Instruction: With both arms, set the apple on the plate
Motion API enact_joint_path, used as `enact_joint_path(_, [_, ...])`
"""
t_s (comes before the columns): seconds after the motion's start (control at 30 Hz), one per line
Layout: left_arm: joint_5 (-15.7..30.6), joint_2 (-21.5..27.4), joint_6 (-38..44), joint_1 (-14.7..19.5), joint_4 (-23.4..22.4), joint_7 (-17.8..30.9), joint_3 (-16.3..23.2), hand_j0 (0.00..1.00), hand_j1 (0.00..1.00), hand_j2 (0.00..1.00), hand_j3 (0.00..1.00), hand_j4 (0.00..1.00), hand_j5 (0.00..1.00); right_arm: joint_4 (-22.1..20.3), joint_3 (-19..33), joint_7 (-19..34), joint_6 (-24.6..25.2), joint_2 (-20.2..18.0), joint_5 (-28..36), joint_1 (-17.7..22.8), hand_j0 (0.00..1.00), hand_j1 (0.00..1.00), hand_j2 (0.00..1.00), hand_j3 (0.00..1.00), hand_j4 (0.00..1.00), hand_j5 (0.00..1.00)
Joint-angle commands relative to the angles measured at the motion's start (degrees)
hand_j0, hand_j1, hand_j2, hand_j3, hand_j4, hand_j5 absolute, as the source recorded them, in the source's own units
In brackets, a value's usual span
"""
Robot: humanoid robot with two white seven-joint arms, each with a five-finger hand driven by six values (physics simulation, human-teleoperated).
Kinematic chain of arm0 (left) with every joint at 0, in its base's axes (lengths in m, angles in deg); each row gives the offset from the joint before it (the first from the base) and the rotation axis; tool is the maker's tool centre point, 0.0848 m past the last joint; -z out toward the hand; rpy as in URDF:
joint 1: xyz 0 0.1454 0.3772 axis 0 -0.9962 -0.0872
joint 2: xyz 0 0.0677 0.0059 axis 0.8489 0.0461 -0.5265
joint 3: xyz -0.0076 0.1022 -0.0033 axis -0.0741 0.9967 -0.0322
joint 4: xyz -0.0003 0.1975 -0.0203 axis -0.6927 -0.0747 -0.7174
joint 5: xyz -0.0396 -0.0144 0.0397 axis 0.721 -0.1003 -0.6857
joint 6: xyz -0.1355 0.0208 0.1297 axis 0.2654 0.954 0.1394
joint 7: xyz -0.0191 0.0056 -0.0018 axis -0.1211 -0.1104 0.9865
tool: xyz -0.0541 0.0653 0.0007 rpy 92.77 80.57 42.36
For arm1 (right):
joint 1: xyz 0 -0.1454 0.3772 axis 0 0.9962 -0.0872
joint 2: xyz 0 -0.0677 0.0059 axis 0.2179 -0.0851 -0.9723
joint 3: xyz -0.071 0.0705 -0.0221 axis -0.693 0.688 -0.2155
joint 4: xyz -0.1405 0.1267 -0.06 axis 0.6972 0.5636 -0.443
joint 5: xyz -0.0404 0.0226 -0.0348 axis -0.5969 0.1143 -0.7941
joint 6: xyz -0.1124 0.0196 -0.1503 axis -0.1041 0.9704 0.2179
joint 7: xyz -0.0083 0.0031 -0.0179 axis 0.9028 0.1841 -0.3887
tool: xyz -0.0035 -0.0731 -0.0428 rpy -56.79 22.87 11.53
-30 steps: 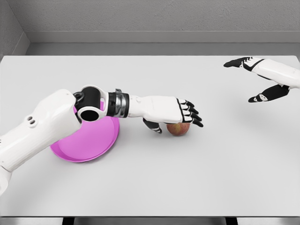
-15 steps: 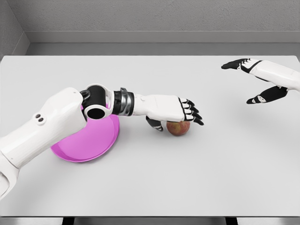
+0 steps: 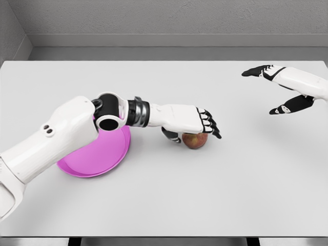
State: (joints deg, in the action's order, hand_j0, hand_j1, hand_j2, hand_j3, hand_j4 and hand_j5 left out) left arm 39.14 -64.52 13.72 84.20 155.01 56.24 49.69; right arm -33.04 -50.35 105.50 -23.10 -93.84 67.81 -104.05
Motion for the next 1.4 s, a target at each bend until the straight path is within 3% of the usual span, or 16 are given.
enact_joint_path(0.0, [0.1, -0.5, 0.1, 0.0, -1.0, 0.0, 0.0, 0.92, 0.92, 0.92, 0.92, 0.92, 0.92, -0.1, 0.0, 0.0, 0.2, -0.1, 0.4, 0.0, 1.0, 1.0, 1.0, 1.0, 1.0, 1.0])
enact_joint_path(0.47, [-0.3, -0.9, 0.1, 0.0, -2.4, 0.1, 0.0, 0.92, 0.92, 0.92, 0.92, 0.92, 0.92, -0.1, 0.0, 0.0, 0.2, 0.0, 0.4, 0.0, 1.0, 1.0, 1.0, 1.0, 1.0, 1.0])
enact_joint_path(0.6, [-0.3, -0.9, 0.1, 0.0, -2.1, 1.5, 0.1, 0.76, 0.76, 0.76, 0.76, 0.76, 0.76, -0.1, 0.0, 0.0, 0.2, 0.0, 0.4, 0.0, 1.0, 1.0, 1.0, 1.0, 1.0, 1.0])
enact_joint_path(1.23, [0.2, -0.7, 0.1, 0.8, -1.7, 1.4, 0.4, 0.56, 0.56, 0.56, 0.56, 0.56, 0.56, 0.0, 0.0, 0.0, 0.2, 0.2, 0.4, 0.0, 1.0, 1.0, 1.0, 1.0, 1.0, 1.0])
enact_joint_path(1.37, [4.8, 1.4, 0.1, 3.0, -1.5, 1.5, -0.1, 0.54, 0.54, 0.54, 0.54, 0.54, 0.54, -0.1, -0.1, 0.0, 0.2, 0.2, 0.4, -0.1, 1.0, 1.0, 1.0, 1.0, 1.0, 1.0])
